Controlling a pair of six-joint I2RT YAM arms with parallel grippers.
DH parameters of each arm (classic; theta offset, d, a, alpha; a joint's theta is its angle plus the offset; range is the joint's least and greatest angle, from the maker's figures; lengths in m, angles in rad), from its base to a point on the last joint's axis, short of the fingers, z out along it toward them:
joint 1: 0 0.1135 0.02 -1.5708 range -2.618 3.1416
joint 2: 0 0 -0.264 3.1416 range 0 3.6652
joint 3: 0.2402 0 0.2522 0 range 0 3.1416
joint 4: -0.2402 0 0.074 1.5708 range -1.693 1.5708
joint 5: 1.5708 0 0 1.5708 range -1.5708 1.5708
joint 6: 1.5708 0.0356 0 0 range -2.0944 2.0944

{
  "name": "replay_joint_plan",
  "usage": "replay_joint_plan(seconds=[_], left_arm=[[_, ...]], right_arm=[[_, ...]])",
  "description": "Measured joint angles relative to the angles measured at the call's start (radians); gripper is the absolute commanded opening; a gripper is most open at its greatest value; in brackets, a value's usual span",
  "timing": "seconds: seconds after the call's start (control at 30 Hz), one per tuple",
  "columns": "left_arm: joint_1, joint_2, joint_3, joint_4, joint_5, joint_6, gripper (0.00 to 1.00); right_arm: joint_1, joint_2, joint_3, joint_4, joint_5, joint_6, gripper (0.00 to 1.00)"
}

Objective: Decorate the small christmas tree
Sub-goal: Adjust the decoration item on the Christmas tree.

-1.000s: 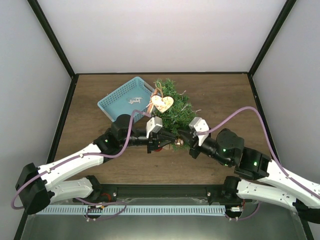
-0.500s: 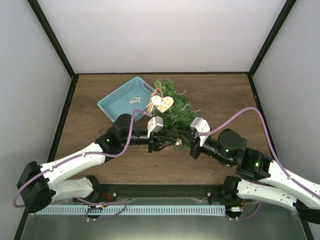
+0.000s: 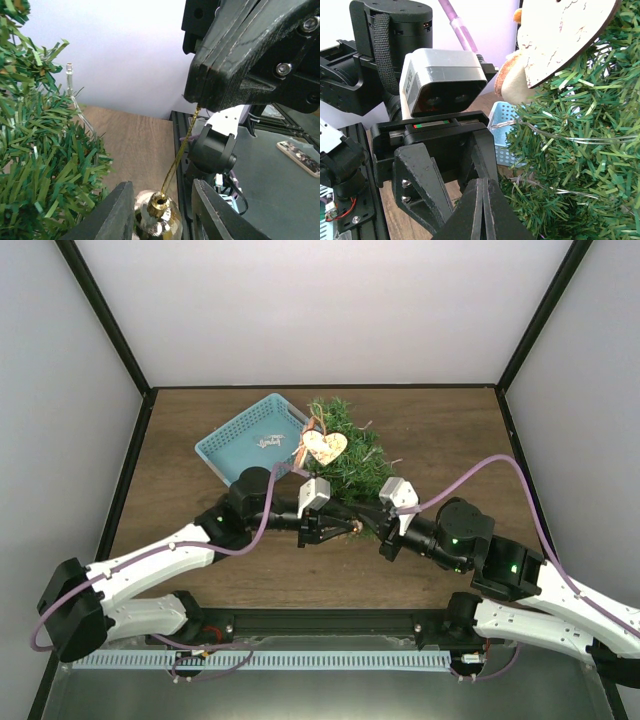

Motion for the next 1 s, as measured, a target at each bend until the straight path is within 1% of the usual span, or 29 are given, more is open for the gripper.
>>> replay_joint_plan(seconds=[0.17, 0.3, 0.5, 0.77, 1.0], left_arm=[[0.0, 0.011, 0.005, 0.002, 0.02, 0.001, 0.31], [0.0, 0.014, 0.005, 0.004, 0.035, -0.001, 0.22], [0.0, 0.013, 0.005, 0.019, 0.06, -0.01, 0.22], [0.0, 0.01, 0.005, 0.024, 0.069, -0.016, 0.16], [0.0, -0.006, 0.005, 0.036, 0.071, -0.023, 0.16]], right_arm=[[0.0, 0.0, 0.0, 0.0, -0.017, -0.001, 0.01], [0.0, 0.0, 0.0, 0.0, -0.03, -0.004, 0.01], [0.0, -0.002, 0.0, 0.0, -0.044, -0.004, 0.01], [0.0, -0.007, 0.0, 0.0, -0.048, -0.004, 0.01], [0.0, -0.01, 0.0, -0.001, -0.048, -0.004, 0.01]])
